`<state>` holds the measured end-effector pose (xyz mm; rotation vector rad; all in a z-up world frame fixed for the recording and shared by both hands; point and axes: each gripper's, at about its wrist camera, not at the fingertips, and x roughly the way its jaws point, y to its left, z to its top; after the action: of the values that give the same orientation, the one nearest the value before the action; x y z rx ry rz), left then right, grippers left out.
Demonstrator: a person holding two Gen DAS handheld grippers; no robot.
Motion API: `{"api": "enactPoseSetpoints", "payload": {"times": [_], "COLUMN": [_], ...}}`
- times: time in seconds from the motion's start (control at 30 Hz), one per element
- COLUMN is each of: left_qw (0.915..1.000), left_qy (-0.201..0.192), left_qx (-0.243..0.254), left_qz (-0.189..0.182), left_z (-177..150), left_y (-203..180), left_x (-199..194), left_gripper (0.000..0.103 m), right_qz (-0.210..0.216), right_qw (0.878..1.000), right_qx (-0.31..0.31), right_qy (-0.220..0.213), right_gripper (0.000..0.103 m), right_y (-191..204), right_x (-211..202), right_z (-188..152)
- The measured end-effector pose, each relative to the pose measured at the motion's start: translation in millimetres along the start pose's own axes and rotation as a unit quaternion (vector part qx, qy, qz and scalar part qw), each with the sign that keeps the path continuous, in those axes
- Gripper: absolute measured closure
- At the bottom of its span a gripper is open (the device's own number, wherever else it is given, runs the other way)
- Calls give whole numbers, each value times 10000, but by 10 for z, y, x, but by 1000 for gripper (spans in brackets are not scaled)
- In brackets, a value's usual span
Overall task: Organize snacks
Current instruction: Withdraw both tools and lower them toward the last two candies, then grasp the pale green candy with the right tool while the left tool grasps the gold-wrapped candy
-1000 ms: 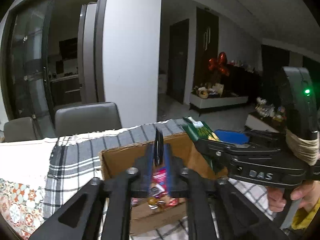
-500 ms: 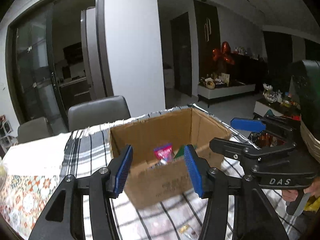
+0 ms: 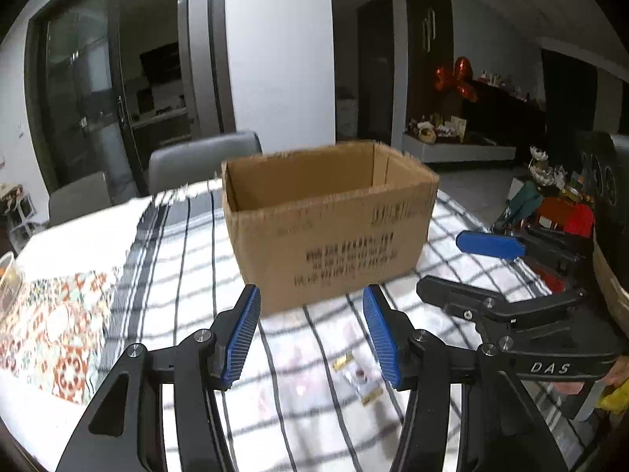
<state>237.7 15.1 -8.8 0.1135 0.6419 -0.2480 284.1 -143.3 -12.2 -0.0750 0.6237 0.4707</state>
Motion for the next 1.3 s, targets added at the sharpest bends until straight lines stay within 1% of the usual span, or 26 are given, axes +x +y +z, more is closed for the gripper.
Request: {"api": "enactPoseSetpoints", "payload": {"times": [0.17, 0.3, 0.33, 0.37, 0.5, 0.53, 0.6, 0.7, 0.8, 0.93, 1.03, 1.23, 1.3], "left_qw": [9995, 9984, 9981, 9979, 9964, 9960, 9954, 9945, 9936, 9923, 9915, 9903, 9901], "left_qy": [324, 565, 607, 646, 848, 884, 957, 1044, 1122, 1216, 1267, 1340, 1353], "left_qx": [-10, -42, -62, -76, -94, -94, -78, -85, -129, -189, -231, -290, -293], "left_qz": [30, 25, 31, 34, 15, 5, 0, -36, -88, -144, -153, -214, -225], "left_z": [-216, -359, -393, -422, -538, -559, -597, -637, -666, -683, -691, -707, -711], "left_y": [-26, -25, -26, -26, -53, -57, -66, -76, -73, -57, -38, -26, -29], "left_x": [102, 203, 218, 232, 318, 336, 375, 439, 501, 573, 615, 668, 679], "left_gripper": [50, 50, 50, 50, 50, 50, 50, 50, 50, 50, 50, 50, 50], "right_qz": [39, 133, 157, 206, 391, 444, 513, 569, 581, 574, 605, 626, 619], "right_qw": [9999, 9990, 9988, 9982, 9955, 9946, 9926, 9894, 9874, 9852, 9835, 9820, 9813], "right_qx": [-21, -107, -107, -116, -118, -134, -176, -186, -190, -277, -330, -343, -352], "right_qy": [147, 402, 455, 545, 855, 932, 1082, 1327, 1457, 1588, 1670, 1750, 1786], "right_gripper": [36, 36, 37, 41, 46, 50, 50, 54, 56, 57, 61, 62, 65], "right_y": [40, 73, 79, 81, 72, 72, 69, 58, 45, 50, 57, 54, 47], "right_x": [28, 133, 160, 199, 351, 393, 472, 602, 696, 797, 855, 943, 965], "right_z": [-133, -238, -263, -296, -392, -419, -462, -527, -572, -613, -622, -648, -668]}}
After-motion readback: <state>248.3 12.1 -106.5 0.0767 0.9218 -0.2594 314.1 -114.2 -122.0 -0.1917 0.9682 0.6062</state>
